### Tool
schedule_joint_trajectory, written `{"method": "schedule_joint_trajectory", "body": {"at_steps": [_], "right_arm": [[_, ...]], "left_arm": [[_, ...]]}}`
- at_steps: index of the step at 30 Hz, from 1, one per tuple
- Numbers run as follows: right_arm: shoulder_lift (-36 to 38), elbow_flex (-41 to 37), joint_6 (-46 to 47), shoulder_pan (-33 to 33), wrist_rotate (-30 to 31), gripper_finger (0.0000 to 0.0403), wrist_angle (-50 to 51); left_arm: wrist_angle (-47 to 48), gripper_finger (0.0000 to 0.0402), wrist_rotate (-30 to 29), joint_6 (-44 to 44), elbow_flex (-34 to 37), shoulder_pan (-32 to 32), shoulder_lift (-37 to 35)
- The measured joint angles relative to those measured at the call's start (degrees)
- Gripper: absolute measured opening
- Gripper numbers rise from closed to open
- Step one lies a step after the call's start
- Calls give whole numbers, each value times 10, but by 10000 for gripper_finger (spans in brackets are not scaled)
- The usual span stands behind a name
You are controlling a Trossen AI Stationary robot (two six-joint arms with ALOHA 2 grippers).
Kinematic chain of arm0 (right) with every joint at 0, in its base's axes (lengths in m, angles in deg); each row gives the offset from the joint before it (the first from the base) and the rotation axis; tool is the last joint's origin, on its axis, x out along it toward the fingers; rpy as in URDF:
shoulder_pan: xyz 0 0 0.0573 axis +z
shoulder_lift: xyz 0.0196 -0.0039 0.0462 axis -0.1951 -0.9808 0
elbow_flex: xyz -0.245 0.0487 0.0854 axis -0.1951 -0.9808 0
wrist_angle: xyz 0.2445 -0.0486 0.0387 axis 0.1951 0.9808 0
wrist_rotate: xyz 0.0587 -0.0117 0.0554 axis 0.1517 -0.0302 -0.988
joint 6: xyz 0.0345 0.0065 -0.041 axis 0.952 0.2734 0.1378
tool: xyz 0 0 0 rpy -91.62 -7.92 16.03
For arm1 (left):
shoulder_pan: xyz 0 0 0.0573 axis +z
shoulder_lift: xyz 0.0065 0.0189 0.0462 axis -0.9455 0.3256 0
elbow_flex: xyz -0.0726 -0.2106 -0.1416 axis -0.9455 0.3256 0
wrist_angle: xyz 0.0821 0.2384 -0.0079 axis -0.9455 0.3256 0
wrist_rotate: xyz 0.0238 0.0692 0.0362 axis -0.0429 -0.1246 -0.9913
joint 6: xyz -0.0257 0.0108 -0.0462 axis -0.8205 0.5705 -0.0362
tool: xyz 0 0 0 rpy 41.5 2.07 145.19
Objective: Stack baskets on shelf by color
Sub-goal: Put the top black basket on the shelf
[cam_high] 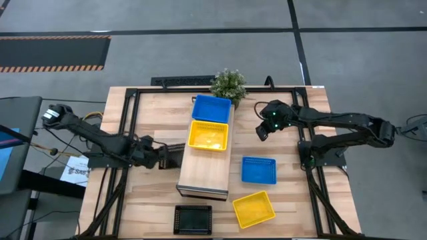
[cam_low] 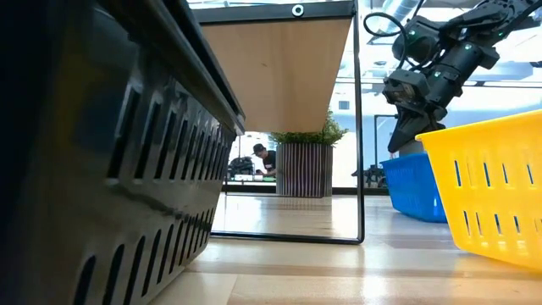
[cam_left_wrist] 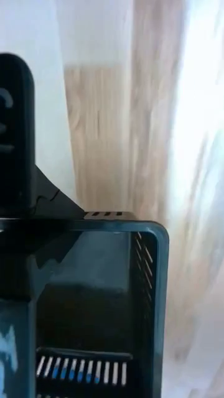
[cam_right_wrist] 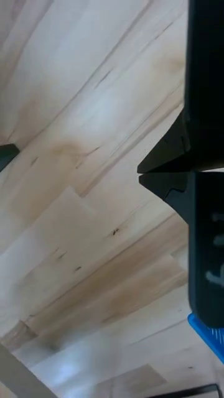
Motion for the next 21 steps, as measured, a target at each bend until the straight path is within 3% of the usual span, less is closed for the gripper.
{"method": "schedule_joint_trajectory", "body": {"at_steps": [6,12,16,21], "right_arm": [[0,0,0,20,16,7,0],[0,0,0,32,17,7,-1],[0,0,0,33,17,7,-2],[0,0,2,33,17,7,-2]], "left_arm": [[140,0,-7,-49,0,0,-111],[151,0,-97,-135,1,0,-159],[147,0,-118,-126,-4,0,-171],[132,0,-203,-56,-40,0,-171]]}}
